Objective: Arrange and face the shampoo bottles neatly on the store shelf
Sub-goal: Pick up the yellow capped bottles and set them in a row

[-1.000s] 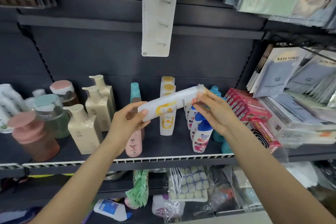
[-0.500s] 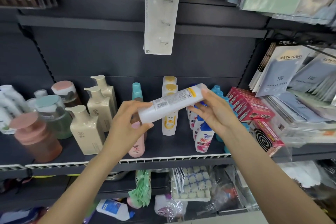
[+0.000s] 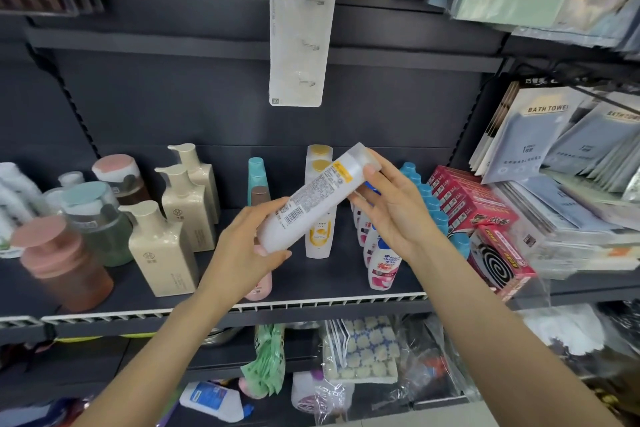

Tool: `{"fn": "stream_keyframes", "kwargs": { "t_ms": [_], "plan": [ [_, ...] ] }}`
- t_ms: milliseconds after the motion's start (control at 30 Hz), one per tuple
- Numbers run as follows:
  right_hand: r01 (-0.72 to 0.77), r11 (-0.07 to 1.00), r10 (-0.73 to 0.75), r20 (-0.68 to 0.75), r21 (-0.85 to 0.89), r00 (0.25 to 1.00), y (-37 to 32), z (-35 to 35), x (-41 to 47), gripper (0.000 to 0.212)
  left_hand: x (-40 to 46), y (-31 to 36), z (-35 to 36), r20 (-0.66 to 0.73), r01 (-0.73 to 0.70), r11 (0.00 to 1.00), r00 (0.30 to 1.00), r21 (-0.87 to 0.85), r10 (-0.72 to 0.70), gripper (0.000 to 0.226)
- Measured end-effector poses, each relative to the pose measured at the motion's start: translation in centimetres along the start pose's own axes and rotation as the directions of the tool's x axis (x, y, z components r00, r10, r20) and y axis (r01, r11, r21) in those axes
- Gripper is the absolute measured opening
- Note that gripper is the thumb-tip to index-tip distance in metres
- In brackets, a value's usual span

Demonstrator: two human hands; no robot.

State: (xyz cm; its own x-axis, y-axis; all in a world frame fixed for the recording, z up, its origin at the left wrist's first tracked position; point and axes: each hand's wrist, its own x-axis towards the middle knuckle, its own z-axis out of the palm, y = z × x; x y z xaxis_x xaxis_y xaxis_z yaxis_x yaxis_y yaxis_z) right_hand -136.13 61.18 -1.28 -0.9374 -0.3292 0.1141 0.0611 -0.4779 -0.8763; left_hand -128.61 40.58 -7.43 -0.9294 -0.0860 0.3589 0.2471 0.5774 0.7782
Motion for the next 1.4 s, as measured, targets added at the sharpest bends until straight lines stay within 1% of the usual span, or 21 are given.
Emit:
{"fn": "stream_keyframes", "kwargs": {
  "t_ms": [67,167,300,367,467,533,600,633,700,733,767,867,933,967,1000,1033,1100,1167,1233,1300,1400],
  "plan": [
    [-0.008,0.997,0.008,0.005,-0.083,1.0,0.1,-0.1,0.0,0.033,-0.1,-0.1,-0.1,0.07,0.086,0.991,0.994,-0.101,-0.079,0.076],
    [-0.041,0.984,0.039,-0.012,-0.173,0.999,0.2,-0.3,0.2,0.039,0.1,-0.3,-0.2,0.167,0.163,0.975,0.976,-0.149,-0.137,0.073],
    [-0.056,0.994,0.055,-0.02,-0.096,0.998,0.4,0.1,0.4,0.027,0.3,-0.2,-0.2,0.288,0.224,0.951,0.945,-0.212,-0.158,0.064],
    [-0.034,0.992,0.028,-0.049,-0.122,0.998,0.5,0.2,0.6,0.028,0.3,0.0,0.1,0.336,0.24,0.947,0.928,-0.213,-0.16,0.058],
    [0.0,0.969,-0.025,-0.096,-0.247,0.995,0.5,0.5,0.8,0.028,0.7,0.3,0.9,0.294,0.218,0.958,0.943,-0.186,-0.158,0.05],
    [0.021,0.953,-0.06,-0.122,-0.302,0.991,0.3,0.5,0.9,0.027,1.0,0.5,1.2,0.256,0.206,0.957,0.955,-0.202,-0.152,0.049],
    [0.037,0.934,-0.075,-0.094,-0.355,0.993,-0.1,0.3,1.0,0.028,1.2,0.6,1.3,0.265,0.221,0.943,0.952,-0.247,-0.154,0.046],
    [0.04,0.929,-0.065,-0.057,-0.367,0.996,-0.3,0.2,1.0,0.03,1.2,0.5,1.3,0.29,0.251,0.924,0.943,-0.29,-0.165,0.043],
    [0.032,0.931,-0.032,0.005,-0.363,0.999,-0.6,-0.4,1.2,0.035,1.1,0.5,1.2,0.358,0.351,0.846,0.91,-0.4,-0.209,0.038],
    [0.028,0.932,-0.025,0.011,-0.362,1.0,-0.6,-0.7,1.3,0.036,1.0,0.5,1.2,0.379,0.388,0.813,0.898,-0.434,-0.226,0.036],
    [0.026,0.931,-0.027,0.002,-0.365,1.0,-0.6,-0.9,1.4,0.036,1.1,0.3,1.2,0.376,0.392,0.809,0.897,-0.437,-0.232,0.034],
    [0.035,0.914,-0.053,-0.034,-0.403,0.998,0.2,-1.0,1.7,0.031,1.7,-0.5,1.4,0.302,0.297,0.902,0.932,-0.313,-0.202,0.032],
    [0.038,0.886,-0.08,-0.071,-0.462,0.994,1.0,-0.8,2.0,0.03,2.1,-1.5,1.5,0.235,0.216,0.968,0.955,-0.13,-0.182,0.033],
    [0.042,0.869,-0.098,-0.087,-0.492,0.991,1.5,-0.7,2.2,0.031,2.2,-2.2,1.4,0.185,0.17,0.985,0.968,0.012,-0.169,0.035],
    [0.056,0.843,-0.124,-0.092,-0.535,0.988,2.0,-0.8,2.4,0.033,2.3,-2.9,1.2,0.139,0.119,0.977,0.98,0.176,-0.145,0.038],
    [0.074,0.803,-0.15,-0.081,-0.592,0.985,2.6,-1.0,2.6,0.035,2.3,-3.6,1.0,0.112,0.071,0.942,0.987,0.327,-0.113,0.04],
    [0.095,0.692,-0.17,-0.034,-0.716,0.985,3.9,-1.5,3.0,0.039,2.2,-4.9,0.6,0.12,-0.001,0.857,0.99,0.515,-0.071,0.042],
    [0.071,0.582,-0.14,-0.014,-0.81,0.99,5.2,-2.2,3.3,0.041,2.1,-6.0,0.5,0.169,-0.037,0.806,0.982,0.591,-0.079,0.044],
    [0.04,0.503,-0.098,-0.011,-0.863,0.995,6.5,-3.1,3.6,0.041,2.1,-6.8,0.4,0.203,-0.056,0.78,0.975,0.623,-0.092,0.047],
    [0.013,0.465,-0.042,-0.008,-0.885,0.999,7.5,-4.1,3.9,0.041,2.1,-7.2,0.4,0.217,-0.07,0.775,0.972,0.628,-0.088,0.049],
    [-0.019,0.443,0.033,-0.005,-0.896,0.999,8.4,-5.2,3.8,0.042,2.0,-7.3,0.4,0.226,-0.08,0.789,0.971,0.609,-0.077,0.052]
  ]
}}
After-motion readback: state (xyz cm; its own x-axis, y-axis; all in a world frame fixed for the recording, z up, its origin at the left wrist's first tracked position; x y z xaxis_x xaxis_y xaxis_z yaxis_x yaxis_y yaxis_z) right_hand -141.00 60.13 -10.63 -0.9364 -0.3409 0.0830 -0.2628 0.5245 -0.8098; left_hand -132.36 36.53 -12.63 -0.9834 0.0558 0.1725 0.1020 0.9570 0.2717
